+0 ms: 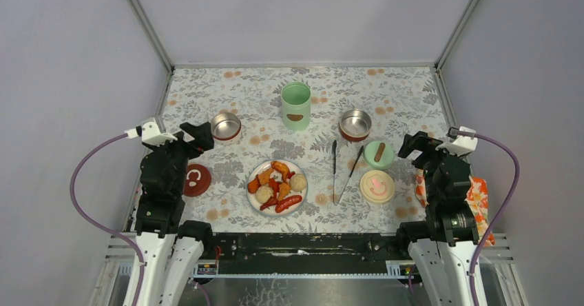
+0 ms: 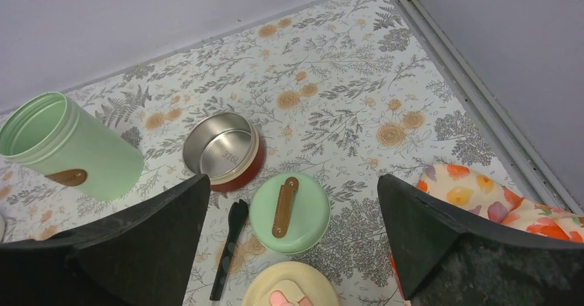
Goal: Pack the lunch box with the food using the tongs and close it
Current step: Pick up the clamp at the center of the board.
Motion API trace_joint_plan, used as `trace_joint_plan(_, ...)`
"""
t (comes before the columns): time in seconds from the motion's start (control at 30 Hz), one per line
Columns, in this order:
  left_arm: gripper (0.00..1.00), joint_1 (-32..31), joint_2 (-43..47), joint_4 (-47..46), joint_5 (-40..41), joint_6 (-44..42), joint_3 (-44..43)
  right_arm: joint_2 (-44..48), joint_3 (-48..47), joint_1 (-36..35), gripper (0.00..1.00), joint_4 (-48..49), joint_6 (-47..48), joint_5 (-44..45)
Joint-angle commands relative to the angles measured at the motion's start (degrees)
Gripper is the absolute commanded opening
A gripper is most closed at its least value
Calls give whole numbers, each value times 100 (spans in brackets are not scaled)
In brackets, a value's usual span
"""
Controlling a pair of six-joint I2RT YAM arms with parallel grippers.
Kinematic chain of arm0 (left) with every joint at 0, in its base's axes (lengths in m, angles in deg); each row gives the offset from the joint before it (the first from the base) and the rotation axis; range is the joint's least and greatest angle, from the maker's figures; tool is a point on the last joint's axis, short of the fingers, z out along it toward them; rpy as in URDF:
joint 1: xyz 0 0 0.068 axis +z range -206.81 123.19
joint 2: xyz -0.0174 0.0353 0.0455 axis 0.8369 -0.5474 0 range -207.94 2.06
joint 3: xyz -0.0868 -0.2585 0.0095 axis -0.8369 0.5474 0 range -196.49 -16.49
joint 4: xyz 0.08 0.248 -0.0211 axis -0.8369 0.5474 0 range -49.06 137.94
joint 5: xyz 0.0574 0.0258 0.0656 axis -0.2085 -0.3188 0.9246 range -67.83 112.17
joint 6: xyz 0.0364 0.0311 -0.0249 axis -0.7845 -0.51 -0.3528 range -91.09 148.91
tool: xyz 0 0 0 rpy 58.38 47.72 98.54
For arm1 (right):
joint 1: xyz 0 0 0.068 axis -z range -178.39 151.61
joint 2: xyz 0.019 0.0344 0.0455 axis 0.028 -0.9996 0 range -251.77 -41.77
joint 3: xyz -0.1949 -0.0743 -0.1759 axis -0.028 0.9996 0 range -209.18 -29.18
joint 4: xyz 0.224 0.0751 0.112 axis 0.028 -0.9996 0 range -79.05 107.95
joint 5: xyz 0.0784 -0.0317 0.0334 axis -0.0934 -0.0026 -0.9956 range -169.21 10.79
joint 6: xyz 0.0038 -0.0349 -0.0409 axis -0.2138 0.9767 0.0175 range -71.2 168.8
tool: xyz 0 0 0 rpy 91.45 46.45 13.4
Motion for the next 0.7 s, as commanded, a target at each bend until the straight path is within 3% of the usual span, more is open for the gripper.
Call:
trace_joint_plan(0.0,99,-17,124,-10,-4,-72,-129,-121,-84,-56,100,238,10,-93)
trace_joint_plan(0.27,99,-206,235,-27,-36,-163,-83,-709,-425,-56,100,-227,-163,-338)
trace_joint_plan(0.67,99,-272,245,288,-616,187,-126,-2532,-785,-83,100,-836,-855,-1768)
